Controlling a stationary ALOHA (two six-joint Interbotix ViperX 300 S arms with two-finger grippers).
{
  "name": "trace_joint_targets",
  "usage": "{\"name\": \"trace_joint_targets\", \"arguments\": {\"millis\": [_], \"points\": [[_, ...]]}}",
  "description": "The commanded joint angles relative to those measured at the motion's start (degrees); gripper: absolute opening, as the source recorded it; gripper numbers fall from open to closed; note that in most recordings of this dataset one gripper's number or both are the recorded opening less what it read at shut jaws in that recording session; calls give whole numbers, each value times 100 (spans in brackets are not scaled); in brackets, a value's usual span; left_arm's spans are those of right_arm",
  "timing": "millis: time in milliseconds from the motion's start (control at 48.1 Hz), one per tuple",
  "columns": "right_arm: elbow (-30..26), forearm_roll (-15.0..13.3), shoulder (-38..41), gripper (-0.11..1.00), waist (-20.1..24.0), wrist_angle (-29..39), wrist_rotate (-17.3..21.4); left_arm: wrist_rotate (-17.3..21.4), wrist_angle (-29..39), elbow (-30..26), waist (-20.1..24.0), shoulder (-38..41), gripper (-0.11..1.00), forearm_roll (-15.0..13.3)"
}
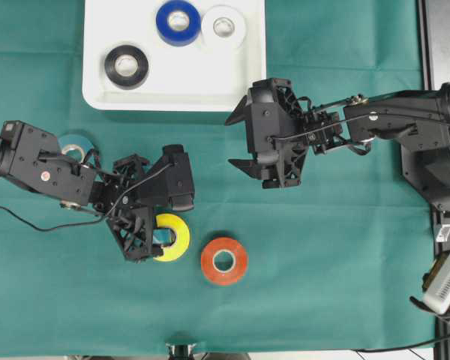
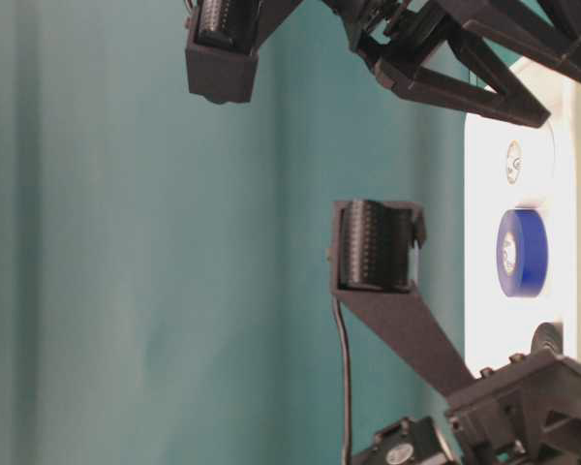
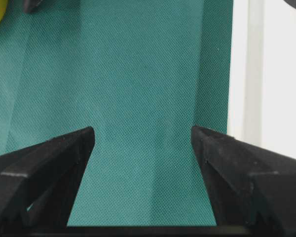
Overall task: Put the tape alternately from left to right into the white case.
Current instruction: 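Move the left gripper down into the yellow roll's hole and close, then carry the yellow roll with the left gripper into the tray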
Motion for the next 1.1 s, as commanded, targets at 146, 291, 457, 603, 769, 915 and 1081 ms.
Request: {"name": "trace_joint_targets", "arguments": {"millis": [146,291,457,603,769,915,1081], "points": [[-88,0,-53,91,18,-44,9,26,0,-35,0,-70,31,9],[-88,0,-53,91,26,-44,9,26,9,-35,0,-97,27,9],[-88,0,-53,91,26,-35,9,18,18,-35,0,-132,27,9],[-97,0,-53,91,18,-35,9,26,79,-35,-18,-316,27,18],[-88,0,-53,91,26,-44,9,26,483,-35,-35,-773,27,18],[-97,0,-53,91,26,-44,9,26,905,-26,-9,-1134,27,26],[-97,0,-53,91,35,-44,9,26,1099,-35,53,-1318,27,26]]}}
